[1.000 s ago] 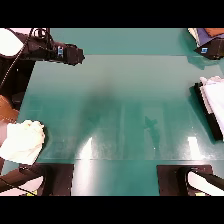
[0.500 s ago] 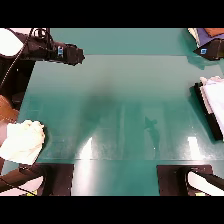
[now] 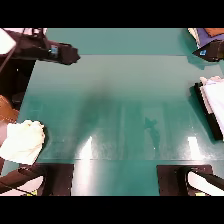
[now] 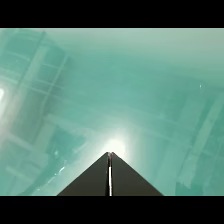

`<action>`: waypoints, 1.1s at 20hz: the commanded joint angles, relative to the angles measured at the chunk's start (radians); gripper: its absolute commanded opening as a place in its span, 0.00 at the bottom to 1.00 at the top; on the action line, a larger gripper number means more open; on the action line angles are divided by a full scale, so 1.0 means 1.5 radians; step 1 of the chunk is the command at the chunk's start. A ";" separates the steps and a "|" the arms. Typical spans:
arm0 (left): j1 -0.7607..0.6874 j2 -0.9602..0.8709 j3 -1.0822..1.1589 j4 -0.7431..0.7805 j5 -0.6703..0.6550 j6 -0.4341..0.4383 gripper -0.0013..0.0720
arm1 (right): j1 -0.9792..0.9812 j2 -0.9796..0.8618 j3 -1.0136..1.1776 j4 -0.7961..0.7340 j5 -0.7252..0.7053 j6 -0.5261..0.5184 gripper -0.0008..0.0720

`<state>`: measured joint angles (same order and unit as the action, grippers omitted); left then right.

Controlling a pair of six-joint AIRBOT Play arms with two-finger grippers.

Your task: Fold the shirts.

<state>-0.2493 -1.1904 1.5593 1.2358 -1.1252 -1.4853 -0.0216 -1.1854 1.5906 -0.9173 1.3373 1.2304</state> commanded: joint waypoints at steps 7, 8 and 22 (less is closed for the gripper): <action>0.184 0.284 -0.282 0.302 -0.300 -0.003 0.06 | 0.001 0.000 0.001 0.000 0.019 0.001 0.03; 0.204 0.299 -0.325 0.316 -0.315 -0.004 0.30 | 0.001 0.000 0.001 0.000 0.019 0.001 0.03; 0.260 0.307 -0.652 0.363 -0.164 -0.092 0.30 | 0.001 0.000 0.001 0.000 0.018 0.001 0.03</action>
<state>0.1379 -0.7319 0.6071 1.7676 -1.3762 -1.5848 -0.0216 -1.1854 1.5906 -0.9173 1.3651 1.2308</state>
